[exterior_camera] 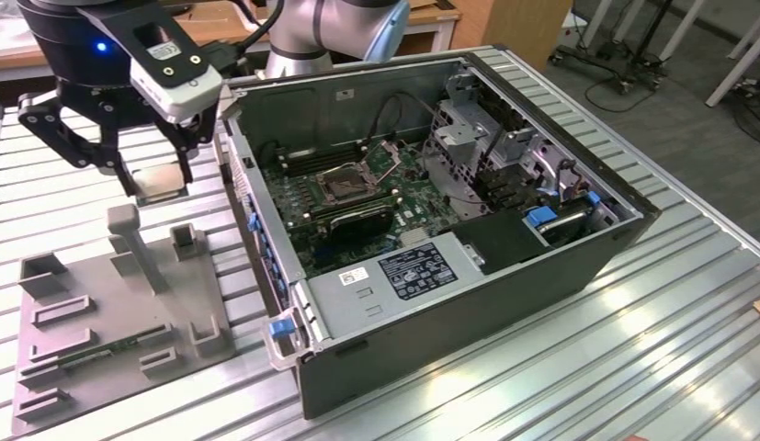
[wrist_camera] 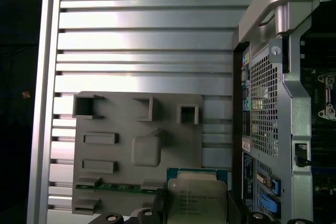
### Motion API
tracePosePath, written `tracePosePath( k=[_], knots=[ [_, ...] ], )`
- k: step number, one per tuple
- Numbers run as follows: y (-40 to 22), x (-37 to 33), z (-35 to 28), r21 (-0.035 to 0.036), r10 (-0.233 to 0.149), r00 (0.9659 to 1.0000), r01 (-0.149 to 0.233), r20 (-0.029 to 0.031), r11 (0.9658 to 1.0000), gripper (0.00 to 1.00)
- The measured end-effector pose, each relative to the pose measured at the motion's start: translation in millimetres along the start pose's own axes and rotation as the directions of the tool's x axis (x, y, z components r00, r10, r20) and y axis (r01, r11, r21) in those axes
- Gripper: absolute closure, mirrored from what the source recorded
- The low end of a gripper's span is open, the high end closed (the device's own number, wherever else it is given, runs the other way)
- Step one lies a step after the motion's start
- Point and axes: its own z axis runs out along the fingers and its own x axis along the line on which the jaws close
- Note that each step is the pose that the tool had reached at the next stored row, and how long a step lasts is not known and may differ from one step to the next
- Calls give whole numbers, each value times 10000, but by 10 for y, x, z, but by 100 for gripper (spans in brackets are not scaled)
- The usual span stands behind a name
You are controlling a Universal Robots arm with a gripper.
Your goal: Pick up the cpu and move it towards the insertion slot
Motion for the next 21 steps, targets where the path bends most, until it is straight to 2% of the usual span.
tracePosePath(
  k=[21],
  knots=[
    [-1, -42, 0, 1, 0, 10000, 0, -1, 10000, 46]
  ],
)
